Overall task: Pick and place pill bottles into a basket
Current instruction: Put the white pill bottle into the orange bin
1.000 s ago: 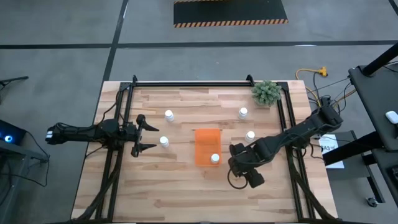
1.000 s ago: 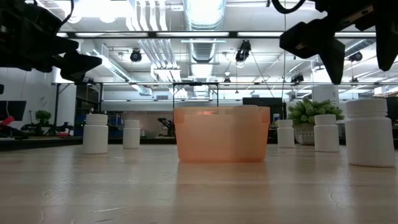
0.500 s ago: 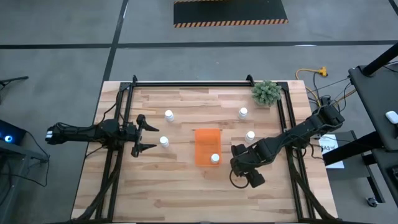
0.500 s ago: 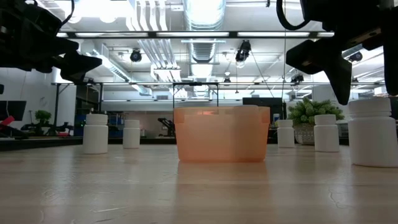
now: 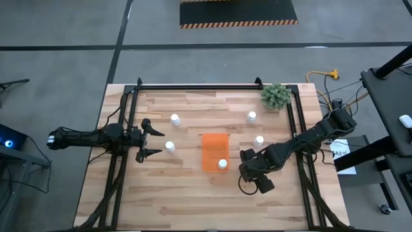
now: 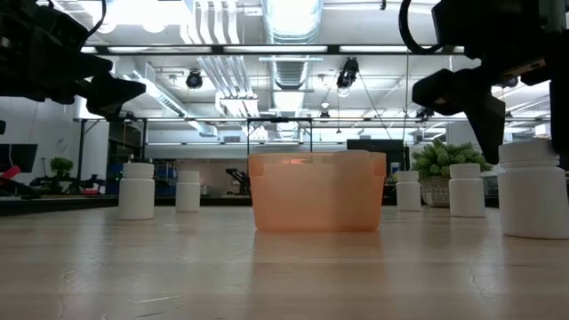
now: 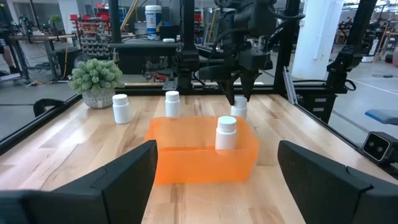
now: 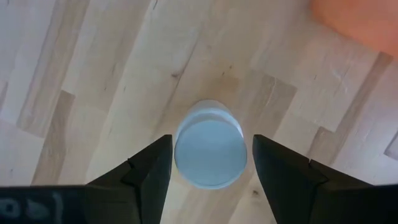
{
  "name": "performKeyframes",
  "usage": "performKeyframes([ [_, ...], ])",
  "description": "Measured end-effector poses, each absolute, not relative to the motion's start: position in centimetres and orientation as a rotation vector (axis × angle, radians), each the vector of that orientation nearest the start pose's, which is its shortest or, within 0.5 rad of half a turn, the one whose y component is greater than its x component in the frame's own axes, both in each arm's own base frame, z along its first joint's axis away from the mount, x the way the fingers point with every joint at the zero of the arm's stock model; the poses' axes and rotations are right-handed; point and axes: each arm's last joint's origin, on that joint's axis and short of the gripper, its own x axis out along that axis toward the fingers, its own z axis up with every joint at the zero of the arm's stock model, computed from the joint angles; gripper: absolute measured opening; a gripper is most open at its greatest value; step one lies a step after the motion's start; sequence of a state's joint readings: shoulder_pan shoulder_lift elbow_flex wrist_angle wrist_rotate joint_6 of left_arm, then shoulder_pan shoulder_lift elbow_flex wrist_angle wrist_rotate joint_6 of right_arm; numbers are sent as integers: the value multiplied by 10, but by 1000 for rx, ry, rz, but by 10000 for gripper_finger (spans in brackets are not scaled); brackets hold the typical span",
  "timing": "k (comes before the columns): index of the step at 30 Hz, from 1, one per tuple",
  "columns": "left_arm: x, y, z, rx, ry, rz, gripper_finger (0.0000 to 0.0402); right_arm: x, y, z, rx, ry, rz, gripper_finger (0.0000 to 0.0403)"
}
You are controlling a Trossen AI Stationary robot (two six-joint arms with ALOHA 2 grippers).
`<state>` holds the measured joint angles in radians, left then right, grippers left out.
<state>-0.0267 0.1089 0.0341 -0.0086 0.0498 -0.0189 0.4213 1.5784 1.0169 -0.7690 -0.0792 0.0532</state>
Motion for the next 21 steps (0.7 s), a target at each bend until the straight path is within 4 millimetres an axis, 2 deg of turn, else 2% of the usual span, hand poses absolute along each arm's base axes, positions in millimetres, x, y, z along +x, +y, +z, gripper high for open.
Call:
performKeyframes([
  [9, 103, -4, 166, -20, 85, -75, 315, 258, 118, 193, -184, 1330, 389, 203],
  [21, 103, -4, 166, -20, 86, -75, 315, 259, 119, 193, -185, 1323, 392, 151],
])
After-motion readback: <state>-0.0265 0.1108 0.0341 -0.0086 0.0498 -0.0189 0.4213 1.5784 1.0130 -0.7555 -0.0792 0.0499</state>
